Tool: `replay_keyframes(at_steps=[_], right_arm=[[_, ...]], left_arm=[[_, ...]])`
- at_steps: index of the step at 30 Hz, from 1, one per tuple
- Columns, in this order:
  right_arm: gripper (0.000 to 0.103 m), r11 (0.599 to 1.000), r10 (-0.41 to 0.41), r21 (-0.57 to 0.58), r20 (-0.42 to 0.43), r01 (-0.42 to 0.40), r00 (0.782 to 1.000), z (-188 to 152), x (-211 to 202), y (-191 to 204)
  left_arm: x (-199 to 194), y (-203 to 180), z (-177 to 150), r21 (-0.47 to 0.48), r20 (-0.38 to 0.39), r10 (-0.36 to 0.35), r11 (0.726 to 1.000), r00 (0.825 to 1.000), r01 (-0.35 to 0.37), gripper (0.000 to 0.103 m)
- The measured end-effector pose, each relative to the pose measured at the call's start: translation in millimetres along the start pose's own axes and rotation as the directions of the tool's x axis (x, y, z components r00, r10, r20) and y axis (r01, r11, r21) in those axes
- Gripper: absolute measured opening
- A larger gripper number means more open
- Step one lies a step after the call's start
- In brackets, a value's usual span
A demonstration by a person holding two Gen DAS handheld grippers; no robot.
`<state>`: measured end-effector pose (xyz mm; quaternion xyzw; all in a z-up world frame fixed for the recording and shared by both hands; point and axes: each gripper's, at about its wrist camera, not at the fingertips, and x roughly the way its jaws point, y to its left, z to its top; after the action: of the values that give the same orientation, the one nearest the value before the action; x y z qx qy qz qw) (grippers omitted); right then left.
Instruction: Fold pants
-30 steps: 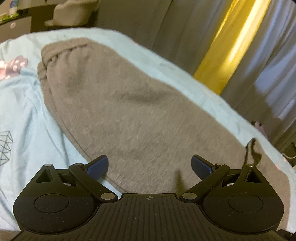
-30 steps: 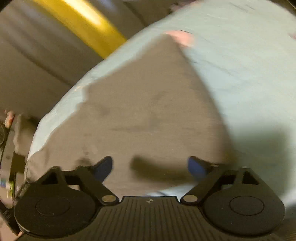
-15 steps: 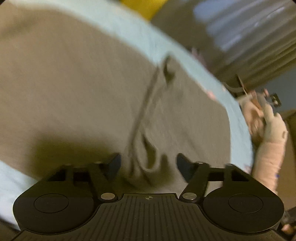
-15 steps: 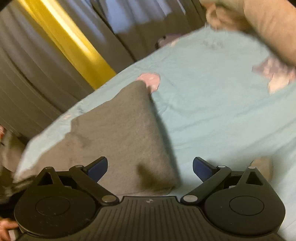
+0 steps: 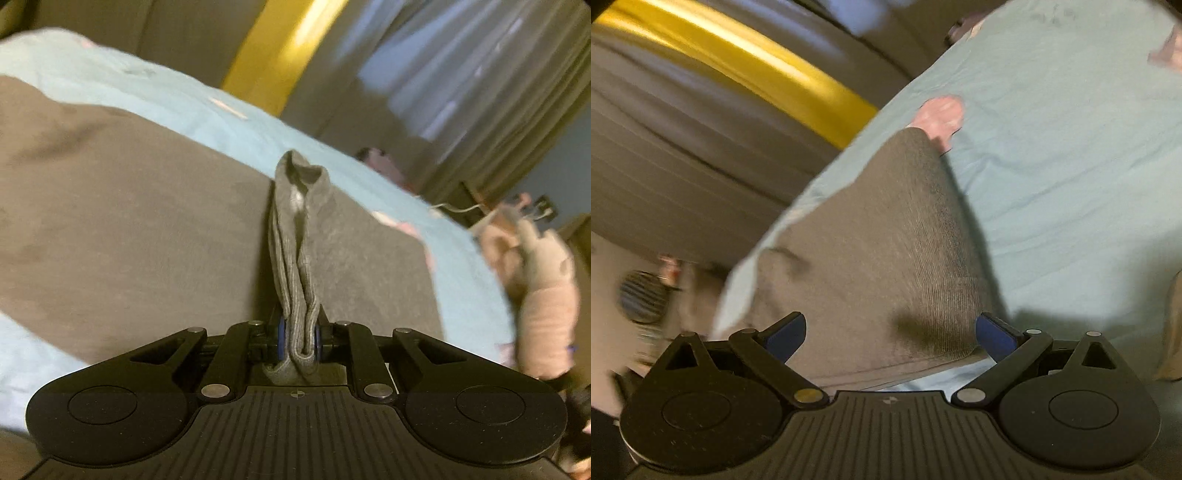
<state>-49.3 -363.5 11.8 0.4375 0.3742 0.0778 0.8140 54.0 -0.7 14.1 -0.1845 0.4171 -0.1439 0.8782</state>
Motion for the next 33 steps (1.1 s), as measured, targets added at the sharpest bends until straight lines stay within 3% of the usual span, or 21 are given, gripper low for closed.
replay_keyframes(at_steps=[2,6,9,11,14,19,22,23,24,25,27,33], right_arm=[[0.099,1.000,0.014,0.028,-0.010,-0.013,1.000,0.0,2.3,-2.2],[0.099,0.999,0.022,0.041,-0.058,-0.019,0.998,0.7,6.6,-2.1],[0.099,0.996,0.074,0.058,-0.087,-0.069,0.993,-4.4,7.8,-2.6],[0.099,0.997,0.060,0.057,-0.088,-0.055,0.994,-5.0,11.0,-1.3],[0.099,0.997,0.045,0.073,-0.109,-0.037,0.993,-3.7,18.6,-2.2],[0.099,0.995,0.036,0.092,-0.093,-0.027,0.995,-3.5,22.2,-7.3],[0.099,0.993,0.049,0.109,-0.077,-0.040,0.996,-4.2,21.0,-12.8],[0.099,0.993,0.050,0.112,-0.073,-0.041,0.996,-4.3,21.4,-13.2],[0.099,0.993,0.048,0.112,-0.071,-0.040,0.996,-4.5,21.9,-13.1],[0.099,0.993,0.044,0.110,-0.070,-0.036,0.997,-4.2,23.0,-12.8],[0.099,0.994,0.036,0.109,-0.073,-0.028,0.997,-3.4,25.1,-12.6],[0.099,0.992,0.058,0.120,-0.073,-0.049,0.996,-3.0,24.0,-15.1]], left_arm=[[11.4,3.8,-8.1,0.035,-0.044,0.050,0.998,0.998,-0.048,0.018],[20.7,6.5,-19.3,0.050,-0.028,0.101,0.994,0.995,-0.099,0.022],[17.4,-0.6,-12.4,0.064,-0.001,0.106,0.992,0.994,-0.106,0.042],[17.0,1.9,-2.2,0.032,0.014,0.098,0.995,0.995,-0.098,0.052],[27.2,7.7,21.7,-0.033,0.011,0.055,0.998,0.998,-0.054,0.059],[68.8,8.5,49.8,-0.007,-0.084,0.100,0.995,0.992,-0.101,0.066],[94.0,11.0,56.7,-0.020,-0.140,0.082,0.996,0.987,-0.085,0.069],[98.3,10.6,58.6,-0.029,-0.138,0.065,0.997,0.988,-0.070,0.064],[101.6,9.9,59.8,-0.041,-0.129,0.047,0.998,0.990,-0.053,0.052],[102.7,9.6,61.1,-0.055,-0.120,0.027,0.998,0.992,-0.033,0.021],[100.9,7.8,62.1,-0.064,-0.099,0.014,0.998,0.995,-0.020,0.019],[61.9,1.8,69.7,0.025,-0.012,-0.042,0.999,0.999,0.042,0.016]])
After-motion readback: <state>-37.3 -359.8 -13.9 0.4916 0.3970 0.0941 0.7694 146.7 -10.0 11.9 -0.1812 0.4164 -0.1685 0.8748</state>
